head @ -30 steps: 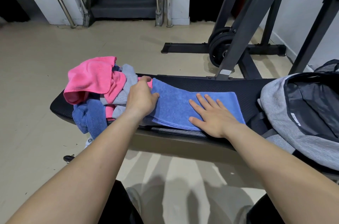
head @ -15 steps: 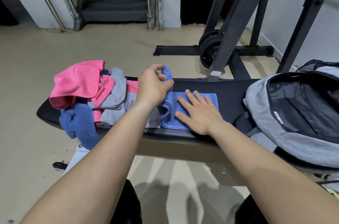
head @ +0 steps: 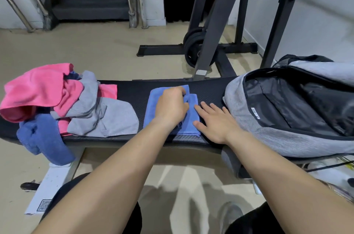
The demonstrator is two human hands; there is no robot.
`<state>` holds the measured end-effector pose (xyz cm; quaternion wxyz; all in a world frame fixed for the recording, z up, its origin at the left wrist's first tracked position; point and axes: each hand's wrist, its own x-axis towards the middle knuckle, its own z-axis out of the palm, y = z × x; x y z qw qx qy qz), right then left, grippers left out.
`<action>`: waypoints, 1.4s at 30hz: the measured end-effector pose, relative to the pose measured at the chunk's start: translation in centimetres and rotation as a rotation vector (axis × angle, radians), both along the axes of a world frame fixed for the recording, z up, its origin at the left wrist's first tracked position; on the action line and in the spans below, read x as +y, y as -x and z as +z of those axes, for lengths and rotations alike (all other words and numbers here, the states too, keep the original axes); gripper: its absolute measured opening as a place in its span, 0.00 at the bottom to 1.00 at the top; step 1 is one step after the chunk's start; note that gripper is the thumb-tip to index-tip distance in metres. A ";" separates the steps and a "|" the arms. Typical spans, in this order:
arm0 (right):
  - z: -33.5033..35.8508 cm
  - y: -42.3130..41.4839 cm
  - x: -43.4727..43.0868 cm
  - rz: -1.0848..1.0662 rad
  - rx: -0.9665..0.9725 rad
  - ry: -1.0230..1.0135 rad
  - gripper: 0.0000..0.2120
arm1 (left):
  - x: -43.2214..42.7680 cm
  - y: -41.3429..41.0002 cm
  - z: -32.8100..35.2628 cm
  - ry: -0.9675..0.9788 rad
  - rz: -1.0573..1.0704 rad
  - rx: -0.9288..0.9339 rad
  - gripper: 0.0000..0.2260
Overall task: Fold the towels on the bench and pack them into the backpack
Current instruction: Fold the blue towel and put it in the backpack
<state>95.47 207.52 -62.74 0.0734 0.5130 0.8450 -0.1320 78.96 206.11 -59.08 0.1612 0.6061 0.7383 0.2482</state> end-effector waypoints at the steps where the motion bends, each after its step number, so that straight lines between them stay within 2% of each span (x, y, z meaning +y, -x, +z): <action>1: -0.1 0.0 0.0 -0.002 0.005 0.004 0.31 | 0.1 -0.4 -0.3 0.004 -0.008 0.024 0.07; 4: -0.1 0.0 0.3 0.001 0.013 0.025 0.31 | 0.5 -1.3 -0.6 0.002 -0.012 0.062 0.04; 7: -0.3 -0.1 0.5 0.008 0.021 0.033 0.31 | 0.8 -2.0 -0.5 -0.030 -0.002 0.053 0.07; 10: -0.3 -0.1 0.6 0.009 0.037 0.038 0.32 | 0.9 -2.5 -0.7 0.034 -0.038 0.068 0.03; 12: -0.1 -0.2 1.0 0.003 0.052 0.061 0.31 | 1.0 -2.0 -0.7 0.065 -0.055 -0.003 0.03; 14: 0.2 -0.3 1.4 -0.014 0.099 0.066 0.28 | 1.0 -0.8 -0.2 0.008 -0.037 -0.136 0.05; 15: 0.5 -0.2 1.6 -0.036 0.144 0.039 0.25 | 0.8 0.1 0.3 -0.041 -0.019 -0.136 0.07; 17: 1.4 0.3 1.6 -0.112 0.253 -0.077 0.16 | 0.4 2.4 0.8 -0.119 0.006 0.059 0.10; 19: 2.3 1.6 1.4 -0.129 0.325 -0.207 0.18 | -0.1 4.4 0.5 -0.123 -0.014 0.267 0.12; 21: 3.0 3.6 1.0 -0.068 0.343 -0.289 0.22 | -0.4 5.6 -0.7 -0.073 -0.079 0.340 0.16; 24: 2.4 6.6 0.6 0.066 0.271 -0.281 0.26 | -0.7 6.2 -2.2 -0.004 -0.160 0.369 0.22; 29: 0.3 7.0 1.0 0.070 0.074 -0.093 0.30 | -0.9 6.2 -3.6 0.025 -0.216 0.368 0.23; 32: -0.3 5.9 1.3 0.072 0.062 -0.069 0.31 | -0.7 5.9 -4.1 0.060 -0.236 0.367 0.22; 42: -0.9 5.0 1.8 0.048 0.043 -0.008 0.34 | -1.4 5.4 -5.0 0.257 -0.268 0.289 0.26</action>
